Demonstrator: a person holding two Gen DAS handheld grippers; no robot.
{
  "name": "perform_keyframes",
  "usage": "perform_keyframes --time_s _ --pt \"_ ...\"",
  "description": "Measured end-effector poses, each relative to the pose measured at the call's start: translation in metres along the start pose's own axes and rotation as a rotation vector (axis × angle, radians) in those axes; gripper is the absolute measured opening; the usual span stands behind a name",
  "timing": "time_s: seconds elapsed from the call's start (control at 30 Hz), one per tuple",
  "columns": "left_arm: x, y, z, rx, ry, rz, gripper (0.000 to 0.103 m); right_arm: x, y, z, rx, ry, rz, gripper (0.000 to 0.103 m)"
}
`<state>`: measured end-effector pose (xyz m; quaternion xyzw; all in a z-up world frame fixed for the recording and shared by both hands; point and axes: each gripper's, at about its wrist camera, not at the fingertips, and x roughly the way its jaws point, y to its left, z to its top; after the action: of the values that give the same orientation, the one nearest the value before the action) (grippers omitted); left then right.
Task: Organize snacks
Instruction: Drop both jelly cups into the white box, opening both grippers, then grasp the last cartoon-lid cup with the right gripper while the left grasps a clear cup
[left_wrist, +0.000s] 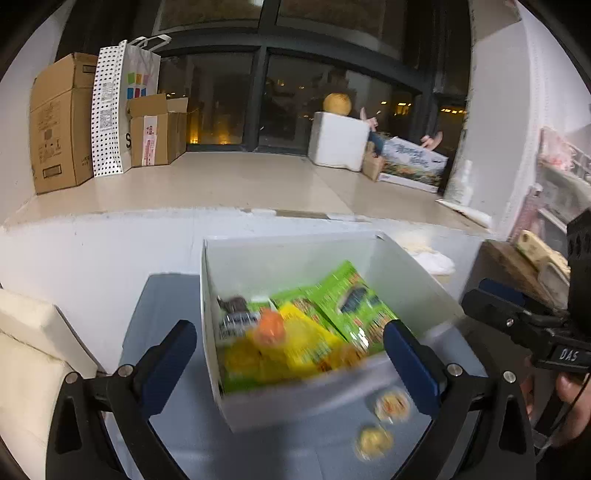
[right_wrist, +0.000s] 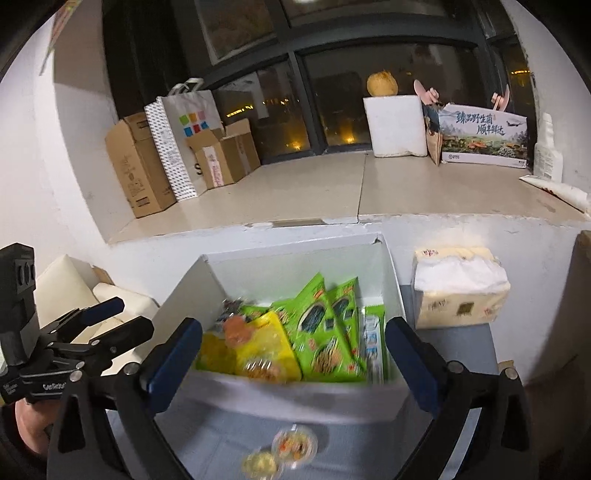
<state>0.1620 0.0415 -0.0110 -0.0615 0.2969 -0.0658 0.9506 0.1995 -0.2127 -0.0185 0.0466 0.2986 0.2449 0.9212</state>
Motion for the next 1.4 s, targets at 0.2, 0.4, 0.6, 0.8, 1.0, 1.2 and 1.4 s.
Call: perform_keyframes --time_s 0.2,0.4,0.6,0.8,1.0,1.2,1.4 --pt "-0.038 -0.008 -0.060 -0.031 0.032 -0.031 0.103 -0.030 -0.003 -0.073 0.080 0.032 -0.006 0.103" --pt "-0.048 -0.015 -0.096 -0.034 0.080 -0.042 0.103 -0.021 -0.010 -0.115 0.117 0.115 -0.029 0.103" --pt "-0.053 -0.022 -0.112 -0.029 0.102 -0.056 0.103 0.013 -0.012 -0.107 0.127 0.149 -0.018 0.103" --pt "-0.055 -0.027 -0.126 -0.009 0.138 -0.063 0.103 0.064 0.001 -0.097 0.077 0.202 -0.070 0.103" --pt "-0.054 -0.026 -0.133 -0.012 0.160 -0.063 0.103 0.103 0.016 -0.101 -0.001 0.284 -0.142 0.059" --pt "-0.045 -0.028 -0.134 -0.010 0.178 -0.070 0.103 0.095 0.008 -0.106 0.006 0.263 -0.093 0.050" --pt "-0.030 -0.040 -0.135 0.023 0.212 -0.116 0.103 0.059 0.000 -0.101 0.056 0.207 -0.043 0.050"
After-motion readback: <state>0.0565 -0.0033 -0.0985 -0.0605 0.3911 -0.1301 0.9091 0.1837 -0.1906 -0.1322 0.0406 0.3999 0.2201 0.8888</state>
